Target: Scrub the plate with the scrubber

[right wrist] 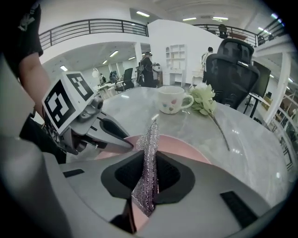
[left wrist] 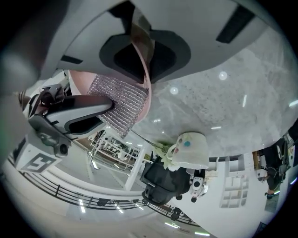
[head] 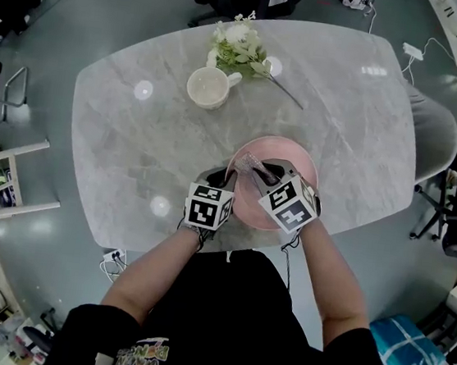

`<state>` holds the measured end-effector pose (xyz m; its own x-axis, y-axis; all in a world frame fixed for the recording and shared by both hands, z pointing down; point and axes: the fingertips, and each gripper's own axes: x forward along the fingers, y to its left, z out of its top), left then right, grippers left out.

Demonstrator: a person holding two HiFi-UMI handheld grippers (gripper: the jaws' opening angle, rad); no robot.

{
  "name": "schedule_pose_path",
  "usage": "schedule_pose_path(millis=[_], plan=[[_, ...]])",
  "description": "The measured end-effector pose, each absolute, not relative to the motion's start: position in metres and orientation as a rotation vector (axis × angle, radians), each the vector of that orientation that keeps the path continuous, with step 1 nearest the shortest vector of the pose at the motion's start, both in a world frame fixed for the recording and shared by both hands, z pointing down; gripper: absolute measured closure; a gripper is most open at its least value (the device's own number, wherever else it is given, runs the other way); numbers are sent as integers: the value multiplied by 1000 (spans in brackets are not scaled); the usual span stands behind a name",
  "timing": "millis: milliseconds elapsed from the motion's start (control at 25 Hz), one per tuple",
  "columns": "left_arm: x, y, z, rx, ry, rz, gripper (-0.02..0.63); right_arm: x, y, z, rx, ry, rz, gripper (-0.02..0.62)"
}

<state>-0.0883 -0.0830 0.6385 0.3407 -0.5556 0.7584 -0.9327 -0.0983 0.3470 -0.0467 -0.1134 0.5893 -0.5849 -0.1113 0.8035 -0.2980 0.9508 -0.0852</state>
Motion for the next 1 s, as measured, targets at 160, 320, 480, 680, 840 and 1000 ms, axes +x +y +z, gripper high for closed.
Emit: schedule_pose_path(millis=[160, 320, 480, 680, 840, 1000], plan=[[-88, -83, 638, 1756, -1350, 556, 555, -44, -124, 597, 317, -2135, 195, 520], [-89, -83, 638, 1752, -1355, 550, 555, -41, -134, 604, 360, -2093, 148, 518], [-88, -83, 638, 1755, -1354, 547, 555, -34, -149, 611, 418, -2042, 102, 518], [-89, -83, 638, 1756, -1357, 548, 555, -24, -163, 613, 466, -1984, 24, 518], [-89, -83, 638, 1756, -1357, 546, 555, -14, -173, 612, 503, -1948, -21, 518], [-88, -83, 639, 1752, -1357, 544, 557, 2, -184, 611, 546, -1913, -47, 518]])
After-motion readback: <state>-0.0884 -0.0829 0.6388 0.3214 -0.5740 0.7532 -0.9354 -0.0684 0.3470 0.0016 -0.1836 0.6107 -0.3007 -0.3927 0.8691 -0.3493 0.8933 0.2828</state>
